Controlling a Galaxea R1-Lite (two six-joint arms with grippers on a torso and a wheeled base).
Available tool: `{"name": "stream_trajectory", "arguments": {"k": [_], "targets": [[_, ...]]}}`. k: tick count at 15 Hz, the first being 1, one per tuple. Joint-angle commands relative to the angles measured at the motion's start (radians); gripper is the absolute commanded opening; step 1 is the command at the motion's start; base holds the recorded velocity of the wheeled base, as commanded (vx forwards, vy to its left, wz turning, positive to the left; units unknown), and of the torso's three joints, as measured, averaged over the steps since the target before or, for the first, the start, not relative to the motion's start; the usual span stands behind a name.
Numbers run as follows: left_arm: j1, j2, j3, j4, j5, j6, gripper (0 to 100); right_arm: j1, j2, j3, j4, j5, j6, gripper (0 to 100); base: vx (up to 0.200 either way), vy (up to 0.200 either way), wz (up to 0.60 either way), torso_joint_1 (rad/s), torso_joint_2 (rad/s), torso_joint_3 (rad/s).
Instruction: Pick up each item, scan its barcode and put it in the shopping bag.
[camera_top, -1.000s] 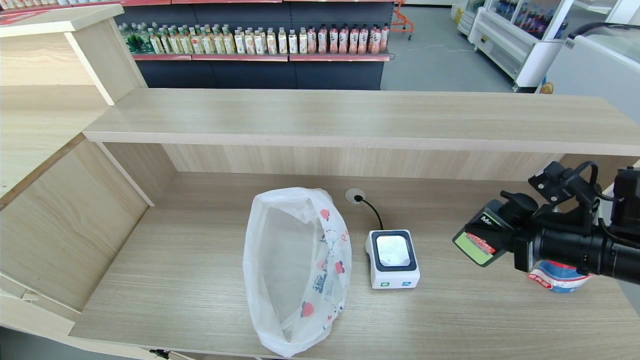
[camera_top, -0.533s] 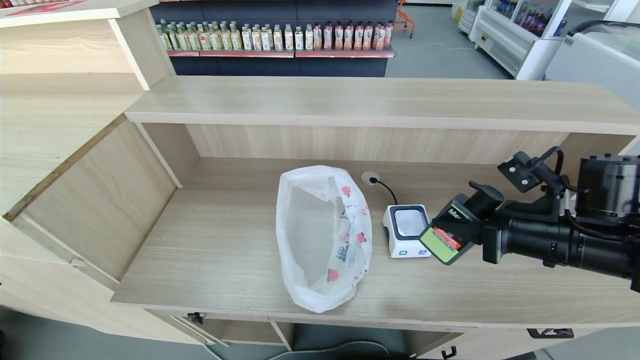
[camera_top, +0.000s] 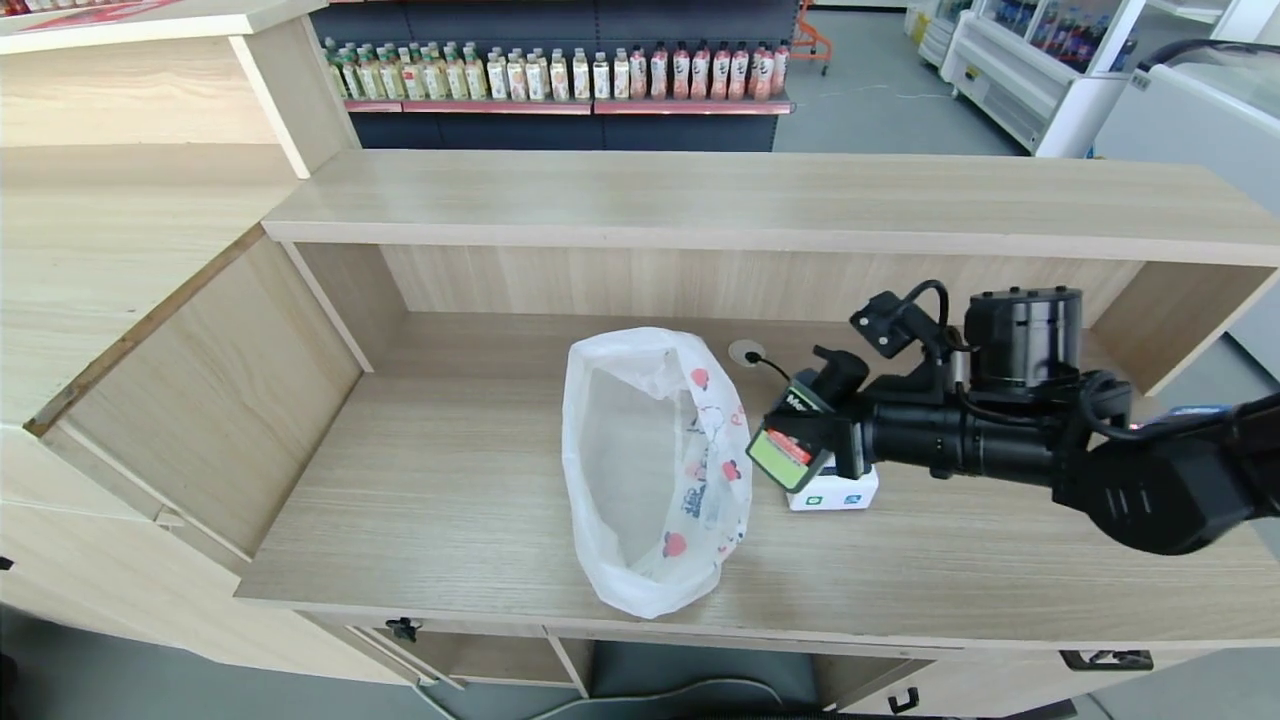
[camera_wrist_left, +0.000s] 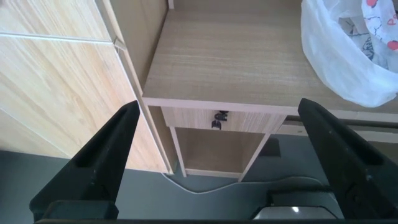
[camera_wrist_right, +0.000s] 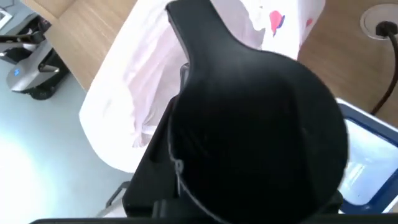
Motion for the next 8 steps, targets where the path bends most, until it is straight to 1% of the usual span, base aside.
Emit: {"name": "stream_trajectory", "arguments": {"k": [1, 3, 4, 5, 7, 8], "targets": [[0.000, 0.000, 0.000, 0.000, 0.001, 0.000, 100, 0.056, 0.160, -0.088, -0.040, -0.006, -0.001, 0, 0.000, 0.000, 0.00, 0.000, 0.00, 0.000], [0.000, 0.000, 0.000, 0.000, 0.001, 0.000, 100, 0.081, 0.238, -0.117, -0.109, -0.007, -0.009, 0, 0.000, 0.000, 0.00, 0.000, 0.00, 0.000], [0.000, 0.000, 0.000, 0.000, 0.001, 0.000, 100, 0.102, 0.315, -0.157, -0.172, -0.009, -0.021, 0, 0.000, 0.000, 0.00, 0.000, 0.00, 0.000], [0.000, 0.000, 0.000, 0.000, 0.001, 0.000, 100, 0.117, 0.357, -0.187, -0.178, -0.010, -0.046, 0, 0.000, 0.000, 0.00, 0.000, 0.00, 0.000], [0.000, 0.000, 0.000, 0.000, 0.001, 0.000, 100, 0.127, 0.447, -0.285, -0.178, -0.007, -0.146, 0, 0.000, 0.000, 0.00, 0.000, 0.00, 0.000], [0.000, 0.000, 0.000, 0.000, 0.001, 0.000, 100, 0.130, 0.470, -0.318, -0.178, -0.007, -0.164, 0, 0.000, 0.000, 0.00, 0.000, 0.00, 0.000]]}}
